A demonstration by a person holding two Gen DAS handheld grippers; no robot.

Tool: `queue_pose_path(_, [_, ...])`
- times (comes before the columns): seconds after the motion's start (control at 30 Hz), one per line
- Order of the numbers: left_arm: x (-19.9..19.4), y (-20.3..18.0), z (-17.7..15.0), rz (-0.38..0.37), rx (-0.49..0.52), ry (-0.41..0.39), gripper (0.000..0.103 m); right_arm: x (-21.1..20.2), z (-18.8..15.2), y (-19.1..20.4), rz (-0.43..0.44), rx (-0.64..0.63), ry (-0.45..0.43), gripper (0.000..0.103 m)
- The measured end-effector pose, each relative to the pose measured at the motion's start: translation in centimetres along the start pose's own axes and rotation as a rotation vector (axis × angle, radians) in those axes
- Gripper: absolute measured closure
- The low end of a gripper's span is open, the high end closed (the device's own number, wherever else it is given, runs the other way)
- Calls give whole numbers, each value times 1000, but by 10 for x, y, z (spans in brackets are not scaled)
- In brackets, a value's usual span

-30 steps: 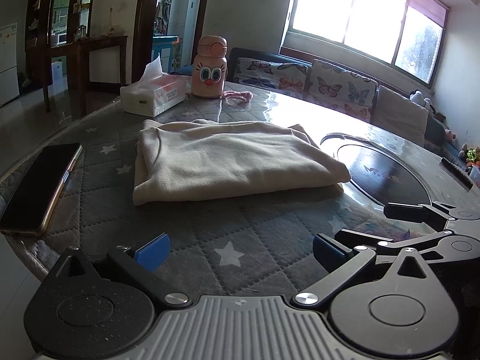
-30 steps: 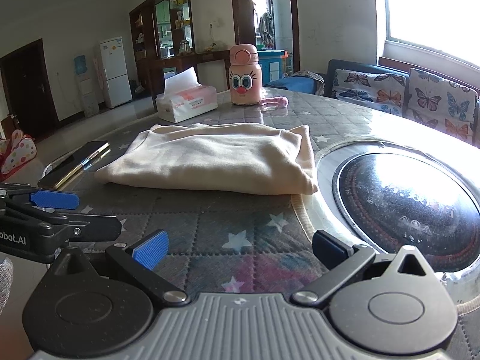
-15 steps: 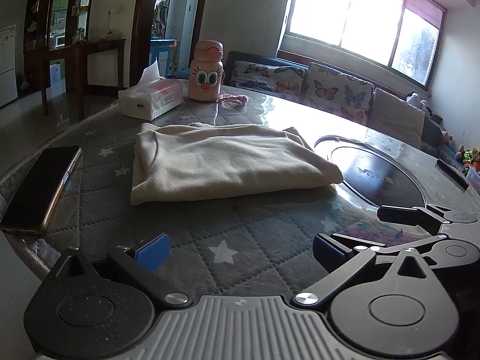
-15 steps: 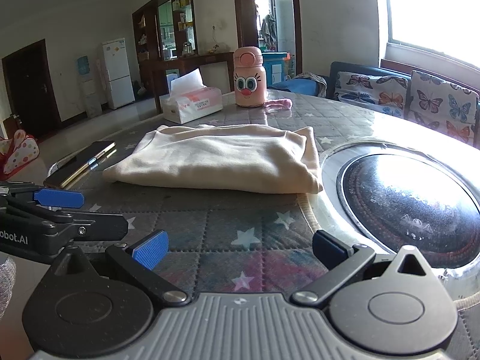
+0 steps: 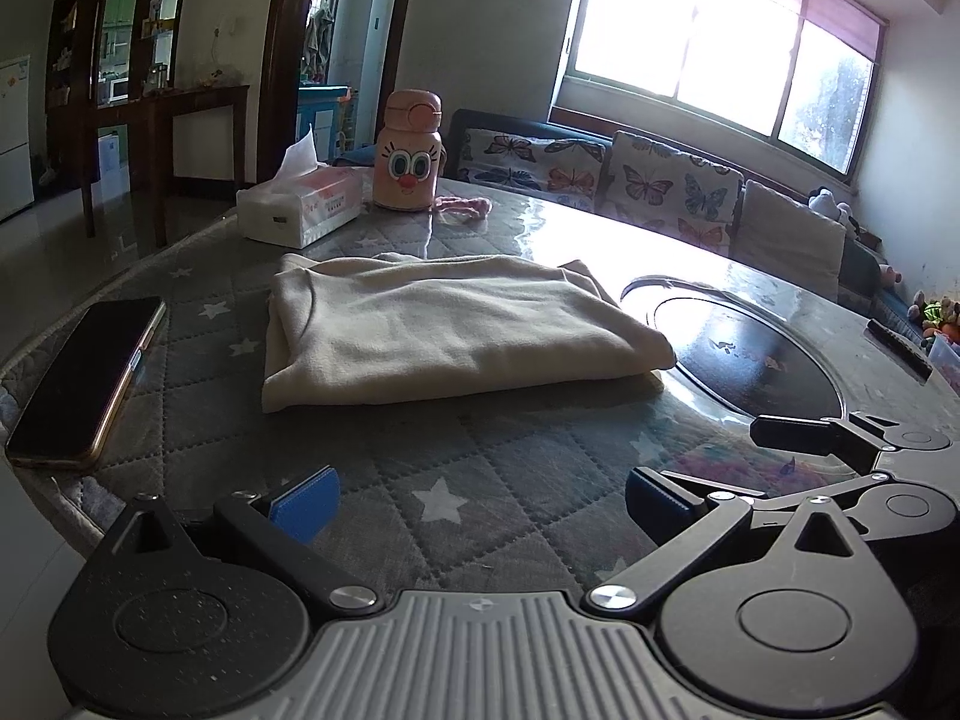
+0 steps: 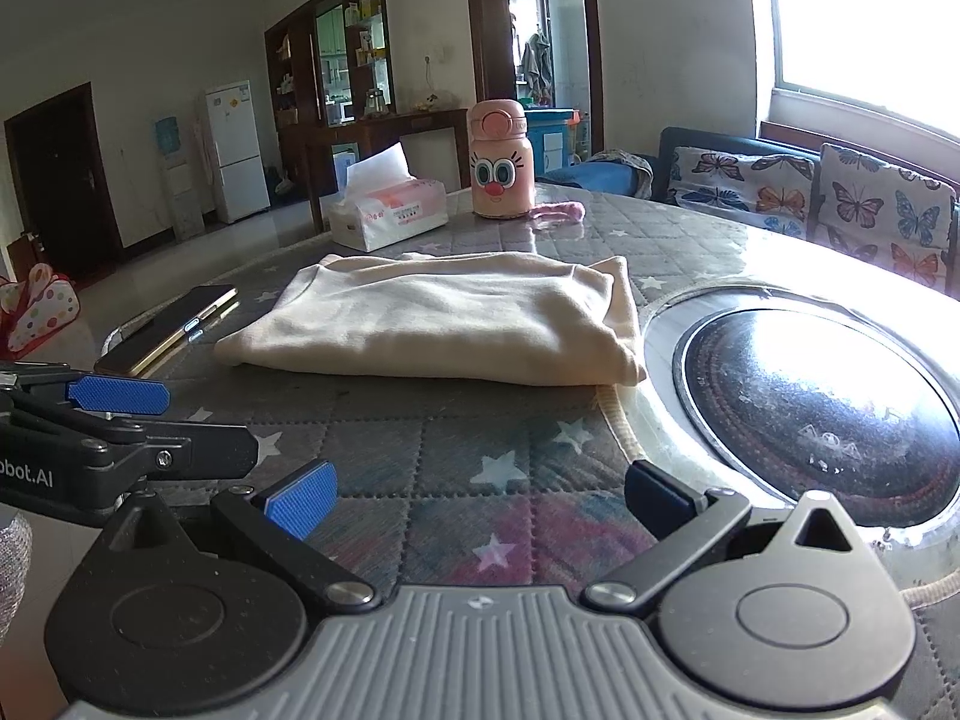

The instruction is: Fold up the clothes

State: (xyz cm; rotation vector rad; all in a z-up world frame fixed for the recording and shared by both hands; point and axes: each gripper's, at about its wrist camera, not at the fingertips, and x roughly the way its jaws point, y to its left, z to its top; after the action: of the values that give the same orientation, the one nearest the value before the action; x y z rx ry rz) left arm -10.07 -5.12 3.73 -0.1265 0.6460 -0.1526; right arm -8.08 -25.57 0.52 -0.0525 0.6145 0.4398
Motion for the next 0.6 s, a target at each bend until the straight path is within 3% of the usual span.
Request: queue_pose_path(0.6, [-4,-1,-2,-4,0,-5,0,-7,-3,1,-1,4,-2,0])
